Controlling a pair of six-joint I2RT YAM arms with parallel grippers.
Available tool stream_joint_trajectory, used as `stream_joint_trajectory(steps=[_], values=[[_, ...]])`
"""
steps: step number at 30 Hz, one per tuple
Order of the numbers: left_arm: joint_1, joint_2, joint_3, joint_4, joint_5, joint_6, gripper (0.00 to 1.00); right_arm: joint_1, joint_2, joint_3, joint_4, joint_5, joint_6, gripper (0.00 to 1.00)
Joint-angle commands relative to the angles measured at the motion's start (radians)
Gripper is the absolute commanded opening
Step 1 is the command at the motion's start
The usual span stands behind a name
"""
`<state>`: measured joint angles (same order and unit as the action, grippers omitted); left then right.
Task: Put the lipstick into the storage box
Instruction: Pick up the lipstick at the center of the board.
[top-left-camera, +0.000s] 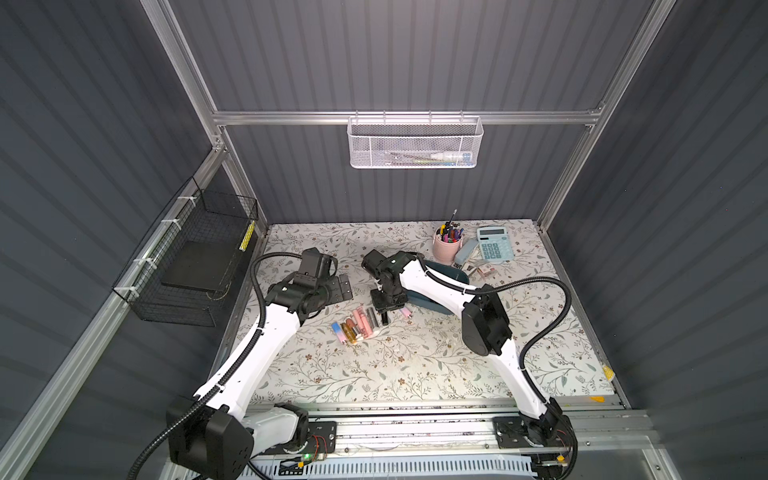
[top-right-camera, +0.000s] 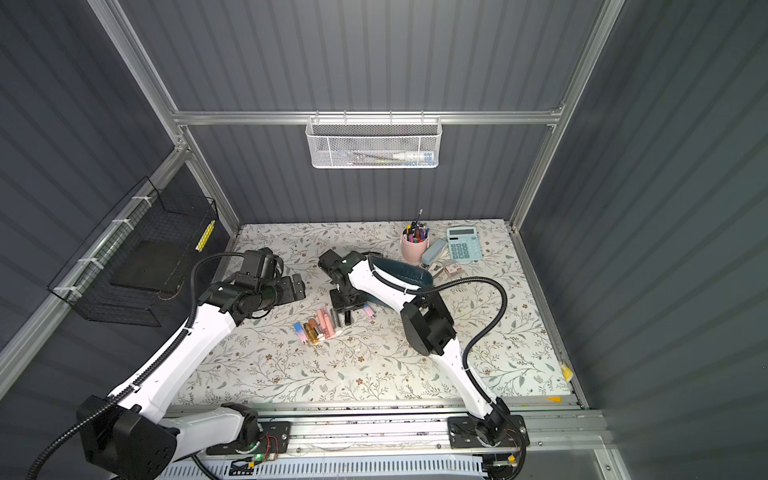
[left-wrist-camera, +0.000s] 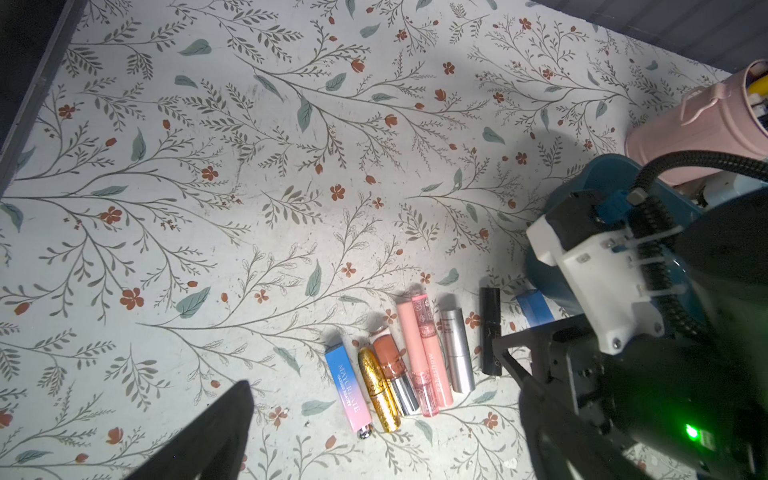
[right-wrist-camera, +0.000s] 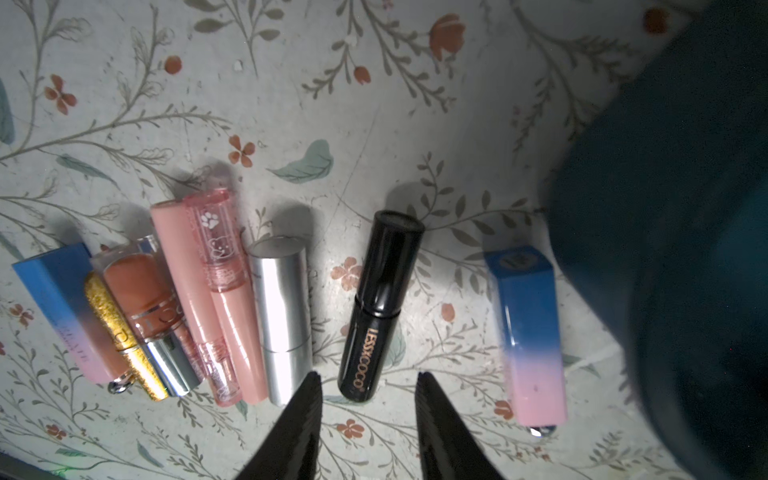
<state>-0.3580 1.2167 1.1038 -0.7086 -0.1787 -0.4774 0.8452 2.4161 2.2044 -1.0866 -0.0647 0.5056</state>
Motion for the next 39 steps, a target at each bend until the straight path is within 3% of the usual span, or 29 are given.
stream_joint_trajectory(steps=[1,20,32,39], values=[[0.003,-0.024,-0.017,-0.034,0.035,0.025,1.0,0.005,0.022,0.034,-0.029,-0.001,0.025,0.39],[0.001,-0.042,-0.018,-0.061,0.041,0.031,1.0,0.005,0.101,0.067,-0.052,0.022,0.038,0.34],[0.003,-0.04,-0.01,-0.068,0.031,0.034,1.0,0.004,0.112,0.065,-0.079,0.04,0.031,0.2],[0.002,-0.044,-0.01,-0.061,0.025,0.036,1.0,0.008,0.062,0.068,-0.093,0.04,0.016,0.18]])
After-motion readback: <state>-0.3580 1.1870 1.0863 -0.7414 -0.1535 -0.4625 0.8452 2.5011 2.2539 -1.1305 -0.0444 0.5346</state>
